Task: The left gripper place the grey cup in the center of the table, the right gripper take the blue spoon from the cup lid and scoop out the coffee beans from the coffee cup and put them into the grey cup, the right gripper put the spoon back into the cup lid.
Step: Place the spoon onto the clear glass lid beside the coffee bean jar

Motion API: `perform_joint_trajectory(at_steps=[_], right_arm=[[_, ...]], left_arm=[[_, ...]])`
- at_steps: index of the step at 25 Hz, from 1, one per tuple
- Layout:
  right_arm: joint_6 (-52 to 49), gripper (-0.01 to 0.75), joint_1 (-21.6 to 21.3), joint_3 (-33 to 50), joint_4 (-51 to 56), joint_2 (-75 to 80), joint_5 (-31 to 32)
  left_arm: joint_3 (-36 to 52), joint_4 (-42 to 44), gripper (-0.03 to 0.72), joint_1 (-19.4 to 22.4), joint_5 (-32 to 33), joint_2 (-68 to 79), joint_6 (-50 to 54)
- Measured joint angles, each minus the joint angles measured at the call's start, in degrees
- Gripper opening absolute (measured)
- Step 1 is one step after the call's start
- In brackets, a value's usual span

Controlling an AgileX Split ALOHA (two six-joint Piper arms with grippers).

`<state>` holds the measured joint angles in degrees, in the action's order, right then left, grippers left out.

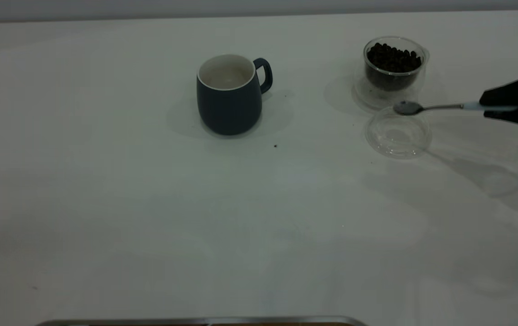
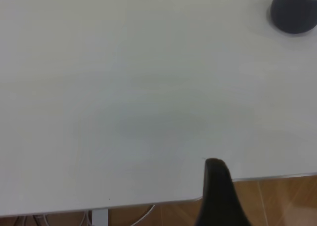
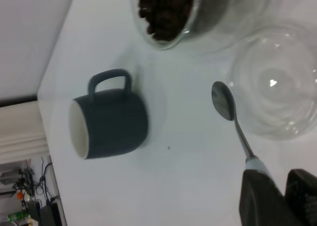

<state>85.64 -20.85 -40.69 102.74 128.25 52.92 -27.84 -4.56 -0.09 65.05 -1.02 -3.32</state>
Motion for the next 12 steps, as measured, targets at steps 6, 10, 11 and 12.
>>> perform_joint_trajectory(at_steps=[6,10,11,12], right_arm=[[-1.31,0.105,-0.1,-5.4,0.0,5.07,0.11],[-2.31,0.105,-0.1,-6.24,0.0,6.83,-0.55],[-2.37,0.105,-0.1,-6.24,0.0,6.99,-0.62],[-2.5,0.105,-0.1,-6.24,0.0,7.21,-0.79]], left_arm=[[0.0,0.0,0.548,0.0,0.0,0.0,0.0],[0.0,0.0,0.548,0.0,0.0,0.0,0.0],[0.0,0.0,0.548,0.0,0.0,0.0,0.0],[0.0,0.0,0.548,0.0,0.0,0.0,0.0]])
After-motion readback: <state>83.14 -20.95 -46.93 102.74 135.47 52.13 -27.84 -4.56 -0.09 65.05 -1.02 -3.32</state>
